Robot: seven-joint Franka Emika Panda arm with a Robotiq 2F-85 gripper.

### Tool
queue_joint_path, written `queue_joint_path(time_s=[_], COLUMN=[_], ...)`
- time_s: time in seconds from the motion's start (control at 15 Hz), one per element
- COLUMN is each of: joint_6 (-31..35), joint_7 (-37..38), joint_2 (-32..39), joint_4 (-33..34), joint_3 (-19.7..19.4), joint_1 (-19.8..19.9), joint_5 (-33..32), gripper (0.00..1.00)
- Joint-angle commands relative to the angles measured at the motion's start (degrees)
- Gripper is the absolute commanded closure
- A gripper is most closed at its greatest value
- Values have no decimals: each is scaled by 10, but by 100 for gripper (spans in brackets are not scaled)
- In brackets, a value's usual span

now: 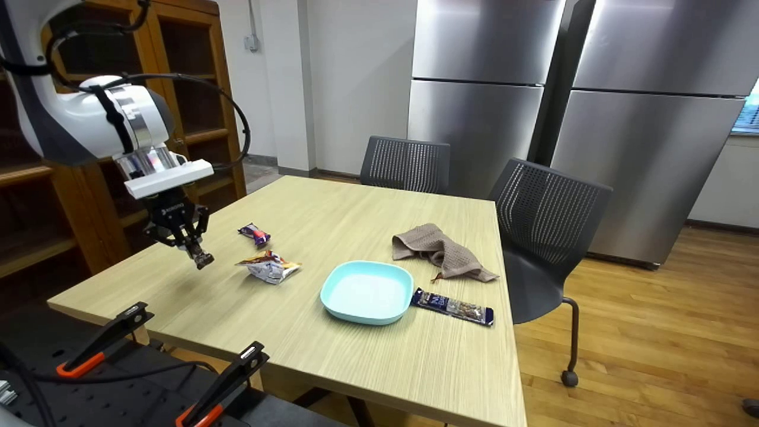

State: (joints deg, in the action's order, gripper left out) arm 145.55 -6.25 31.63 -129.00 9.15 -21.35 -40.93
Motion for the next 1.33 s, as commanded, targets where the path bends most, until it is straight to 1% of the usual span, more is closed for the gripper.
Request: queue_joint_path(time_s=[0.0, 0.33, 0.53, 0.73, 0.93, 1.27], joint_6=[-3, 21, 35, 55, 76, 92], joint_7=[22, 27, 62, 99, 122, 141], joint_2=[-86, -153, -183, -201, -213, -208], joint_4=[-55, -106, -134, -163, -193, -209], joint_3=[4, -4, -25, -53, -80, -131], joint_1=[25, 71, 84, 98, 121, 159], joint_5=[31, 116, 148, 157, 173, 182], gripper=[97, 97, 97, 97, 97, 97])
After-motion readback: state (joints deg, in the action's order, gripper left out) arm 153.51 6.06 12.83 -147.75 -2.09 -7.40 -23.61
